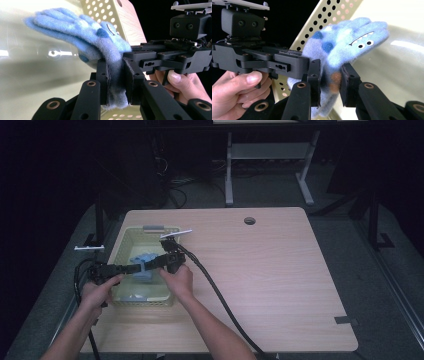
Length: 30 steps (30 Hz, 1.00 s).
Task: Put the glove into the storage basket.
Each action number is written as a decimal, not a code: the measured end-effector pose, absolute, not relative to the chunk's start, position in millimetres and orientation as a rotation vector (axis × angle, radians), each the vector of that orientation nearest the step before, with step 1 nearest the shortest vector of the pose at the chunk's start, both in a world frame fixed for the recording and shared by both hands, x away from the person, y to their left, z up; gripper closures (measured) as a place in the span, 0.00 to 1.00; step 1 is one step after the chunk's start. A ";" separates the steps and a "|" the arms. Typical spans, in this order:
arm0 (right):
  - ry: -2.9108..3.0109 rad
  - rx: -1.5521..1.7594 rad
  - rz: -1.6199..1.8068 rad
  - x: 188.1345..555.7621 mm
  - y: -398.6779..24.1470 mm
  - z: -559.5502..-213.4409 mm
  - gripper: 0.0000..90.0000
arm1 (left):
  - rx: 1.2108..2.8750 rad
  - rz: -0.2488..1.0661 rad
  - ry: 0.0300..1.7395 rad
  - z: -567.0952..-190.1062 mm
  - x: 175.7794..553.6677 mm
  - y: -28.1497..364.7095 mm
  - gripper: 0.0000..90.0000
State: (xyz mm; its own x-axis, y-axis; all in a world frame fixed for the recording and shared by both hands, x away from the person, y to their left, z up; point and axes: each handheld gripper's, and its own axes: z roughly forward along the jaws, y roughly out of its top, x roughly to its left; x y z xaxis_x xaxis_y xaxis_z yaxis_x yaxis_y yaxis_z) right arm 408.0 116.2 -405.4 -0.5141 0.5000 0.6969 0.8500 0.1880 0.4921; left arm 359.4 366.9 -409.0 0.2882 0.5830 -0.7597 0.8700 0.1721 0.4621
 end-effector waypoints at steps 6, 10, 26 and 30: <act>-2.102 -1.286 -1.235 409.2 117.3 -408.1 0.80 | 1.533 -0.343 1.418 -410.6 360.5 366.2 0.84; -2.112 -1.279 -1.223 410.1 119.6 -409.4 0.80 | 1.532 -0.347 1.418 -411.9 361.2 368.4 0.84; -2.145 -1.354 -1.254 410.4 94.3 -397.8 0.76 | 1.632 -0.290 1.509 -412.5 366.2 358.8 0.83; -2.148 -1.349 -1.288 409.5 86.5 -393.4 0.76 | 1.740 -0.242 1.548 -411.1 370.1 350.7 0.83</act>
